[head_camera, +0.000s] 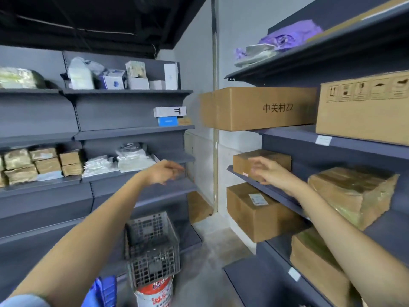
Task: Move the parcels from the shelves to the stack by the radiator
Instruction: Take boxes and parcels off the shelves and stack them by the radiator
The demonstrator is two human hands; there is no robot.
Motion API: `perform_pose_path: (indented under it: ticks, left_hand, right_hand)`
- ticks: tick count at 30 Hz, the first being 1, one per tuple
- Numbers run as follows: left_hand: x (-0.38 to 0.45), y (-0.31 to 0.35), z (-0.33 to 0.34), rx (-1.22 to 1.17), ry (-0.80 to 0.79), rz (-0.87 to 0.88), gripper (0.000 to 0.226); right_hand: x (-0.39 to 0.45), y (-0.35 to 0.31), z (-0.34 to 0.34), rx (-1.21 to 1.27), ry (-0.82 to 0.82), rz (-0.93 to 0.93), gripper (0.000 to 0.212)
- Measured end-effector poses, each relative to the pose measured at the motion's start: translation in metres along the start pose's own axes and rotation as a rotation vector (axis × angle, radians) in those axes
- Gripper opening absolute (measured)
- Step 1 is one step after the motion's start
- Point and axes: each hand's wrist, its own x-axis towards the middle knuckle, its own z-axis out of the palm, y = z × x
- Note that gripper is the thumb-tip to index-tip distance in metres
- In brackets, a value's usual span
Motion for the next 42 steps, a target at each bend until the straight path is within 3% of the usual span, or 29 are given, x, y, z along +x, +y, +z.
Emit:
perform_pose_path:
  ticks: [5,14,20,26,30,36,39,42]
  left_hand:
    - [0.118,-0.041,-0.062,-0.154,0.064,0.013,0.032]
    - [0.303,-0.047,-0.043,-0.209,-0.074,0.105,0.036]
    - [0.406,-0.012,-0.059,-0.223,0.025,0.155,0.047]
    - [0.499,0.009,-0.077,-0.415,0.152,0.144,0.049]
    - [0.547,0.019,-0.082,-0.656,0.116,0.124,0.069]
    - [0.576,0.004,-0.091,-0.794,-0.009,0.094,0.083]
    - [0.578,-0.011,-0.097,-0.791,-0.125,0.107,0.076]
    - [0.587,-0.025,-0.095,-0.870,-0.102,0.136,0.049]
  right_hand:
    - [0.096,-0.008,0.005,-0.048,0.180,-0.010,0.043]
    - [0.235,-0.005,-0.001,-0.110,0.424,-0.047,0.063]
    - [0.325,-0.028,-0.009,-0.114,0.653,-0.248,0.073]
    - [0.381,-0.037,-0.019,-0.213,0.859,-0.344,0.063]
    - [0.402,-0.034,-0.020,-0.061,0.981,-0.307,0.049]
    - [0.417,-0.043,-0.013,0.103,1.148,-0.170,0.053]
    - [0.417,-0.042,0.005,0.171,1.187,-0.176,0.062]
    - [0.407,-0.040,0.025,0.160,1.156,-0.110,0.086]
